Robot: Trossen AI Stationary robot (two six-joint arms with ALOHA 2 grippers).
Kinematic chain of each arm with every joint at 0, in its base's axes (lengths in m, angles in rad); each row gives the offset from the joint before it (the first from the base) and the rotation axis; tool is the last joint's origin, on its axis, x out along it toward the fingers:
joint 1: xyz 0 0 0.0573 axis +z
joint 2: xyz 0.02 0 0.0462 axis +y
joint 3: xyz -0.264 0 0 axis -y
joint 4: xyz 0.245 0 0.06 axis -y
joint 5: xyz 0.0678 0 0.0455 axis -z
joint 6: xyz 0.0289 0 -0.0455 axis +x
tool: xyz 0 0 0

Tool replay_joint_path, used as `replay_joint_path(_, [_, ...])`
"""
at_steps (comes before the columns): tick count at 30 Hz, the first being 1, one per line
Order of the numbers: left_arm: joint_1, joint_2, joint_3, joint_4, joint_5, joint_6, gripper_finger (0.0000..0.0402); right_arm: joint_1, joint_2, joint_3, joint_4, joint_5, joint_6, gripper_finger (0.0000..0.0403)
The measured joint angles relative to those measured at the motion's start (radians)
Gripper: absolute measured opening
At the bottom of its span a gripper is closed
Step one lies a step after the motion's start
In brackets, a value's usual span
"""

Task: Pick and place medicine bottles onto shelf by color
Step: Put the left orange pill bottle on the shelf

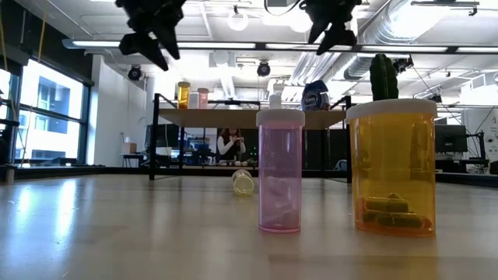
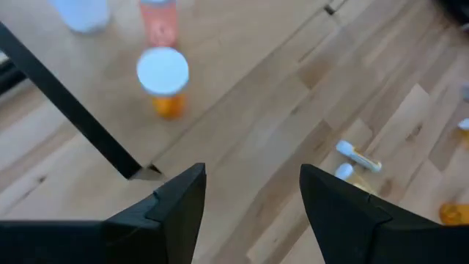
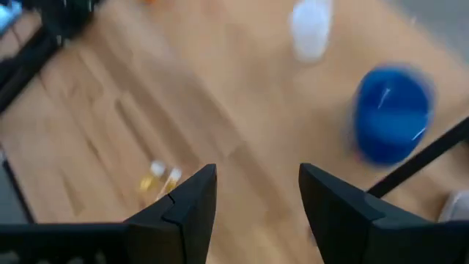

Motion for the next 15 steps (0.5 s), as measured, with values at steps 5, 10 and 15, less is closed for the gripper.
replay_joint_path(5, [-0.044,-0.086,-0.123,0.123,0.042,-0.017,0.0211,0.094,0.000,0.000,-0.074,0.000,0.039,0.0186])
replay_joint_path(10, [-0.092,-0.146,-0.238,0.293,0.113,-0.017,0.0211,0.198,0.000,0.000,-0.081,0.000,0.089,0.0186])
replay_joint_path(15, [-0.128,-0.176,-0.313,0.422,0.202,0.012,0.0211,0.312,0.001,0.000,-0.080,0.024,0.133,0.0186])
